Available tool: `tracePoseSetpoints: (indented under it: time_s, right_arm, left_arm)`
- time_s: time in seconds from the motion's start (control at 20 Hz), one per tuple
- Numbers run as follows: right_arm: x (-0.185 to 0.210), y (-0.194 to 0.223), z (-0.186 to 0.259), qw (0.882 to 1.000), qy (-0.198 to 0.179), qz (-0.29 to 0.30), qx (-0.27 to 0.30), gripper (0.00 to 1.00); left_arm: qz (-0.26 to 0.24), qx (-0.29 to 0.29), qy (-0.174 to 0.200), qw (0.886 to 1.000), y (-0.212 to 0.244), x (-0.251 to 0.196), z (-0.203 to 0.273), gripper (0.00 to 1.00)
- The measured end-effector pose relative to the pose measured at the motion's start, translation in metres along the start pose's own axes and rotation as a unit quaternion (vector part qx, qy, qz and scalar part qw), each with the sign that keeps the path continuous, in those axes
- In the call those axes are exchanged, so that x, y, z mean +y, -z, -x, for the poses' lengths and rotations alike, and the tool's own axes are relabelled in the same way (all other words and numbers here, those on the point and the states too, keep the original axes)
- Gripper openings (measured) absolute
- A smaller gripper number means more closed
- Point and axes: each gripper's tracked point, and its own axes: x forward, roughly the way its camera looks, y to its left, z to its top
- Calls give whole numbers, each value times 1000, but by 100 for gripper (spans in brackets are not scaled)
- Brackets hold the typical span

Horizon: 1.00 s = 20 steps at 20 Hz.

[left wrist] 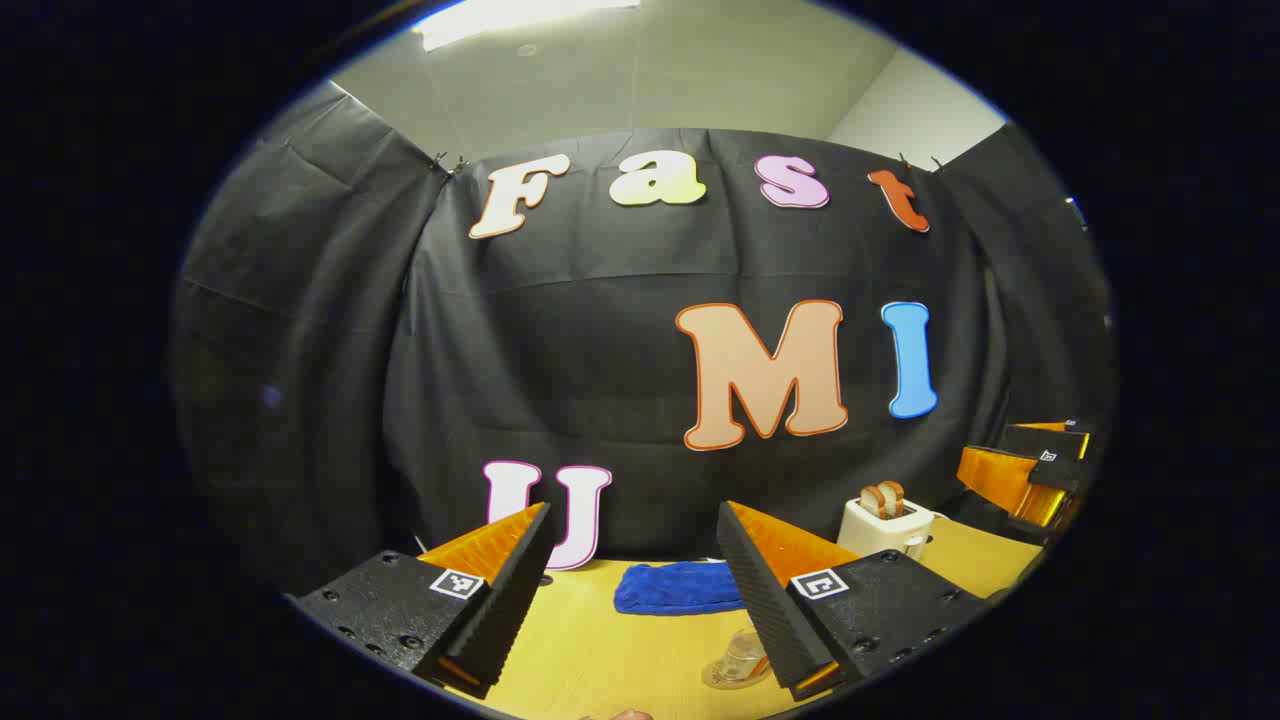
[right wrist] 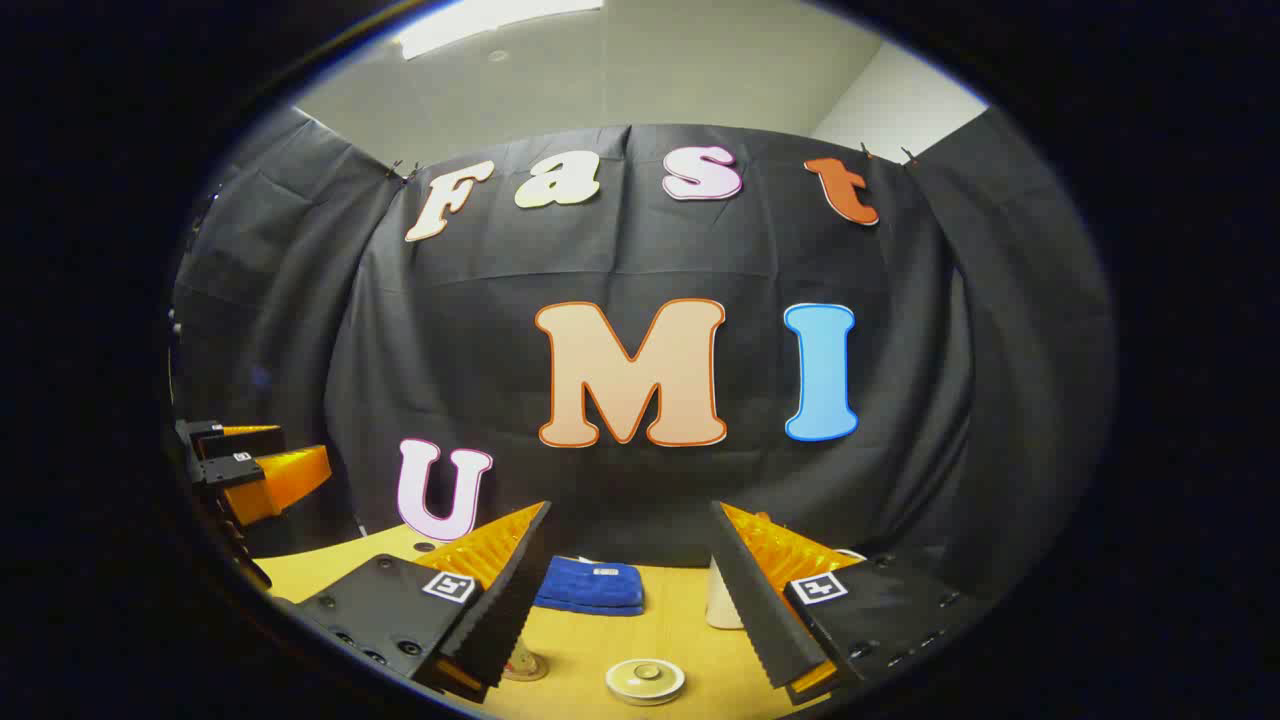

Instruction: Open the teacup lid with one hand, grasp the water bottle and pour water into the teacup with the other hand; after pouring, place the water bottle on the coaster and then close the teacup lid.

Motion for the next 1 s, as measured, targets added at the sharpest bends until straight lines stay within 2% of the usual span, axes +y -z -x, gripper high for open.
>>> tracePoseSetpoints:
  time_s: [0.1, 0.2, 0.25, 0.45, 0.5, 0.7, 0.75, 0.8, 1.0]
  right_arm:
    - [-5, 0, 0, 1000, 2, -1, 1, 98]
    - [-9, 4, -1, 1000, 2, -2, 5, 98]
    - [-10, 6, -1, 1000, 3, -1, 9, 94]
    - [-15, 15, -4, 1000, 3, -4, 20, 98]
    - [-15, 17, -5, 1000, 1, -5, 23, 94]
    - [-17, 34, -11, 999, -4, -3, 38, 100]
    - [-18, 42, -12, 999, -1, -1, 45, 94]
    - [-19, 48, -12, 999, -2, 0, 53, 100]
    - [-19, 78, -17, 996, -8, 0, 87, 94]
  left_arm:
    - [-5, -3, -6, 1000, -2, 3, -4, 94]
    - [-9, -5, -14, 1000, -3, 6, -6, 93]
    - [-10, -5, -15, 1000, -2, 5, -6, 94]
    - [-10, -8, -18, 1000, -4, 3, -7, 95]
    - [-9, -7, -17, 1000, -3, 2, -7, 94]
    - [-11, 1, -17, 1000, 3, -1, -5, 93]
    - [-13, 2, -17, 1000, 2, -2, -5, 95]
    - [-15, 2, -20, 1000, 3, 0, -4, 95]
    - [-22, 1, -27, 999, 2, 6, 0, 94]
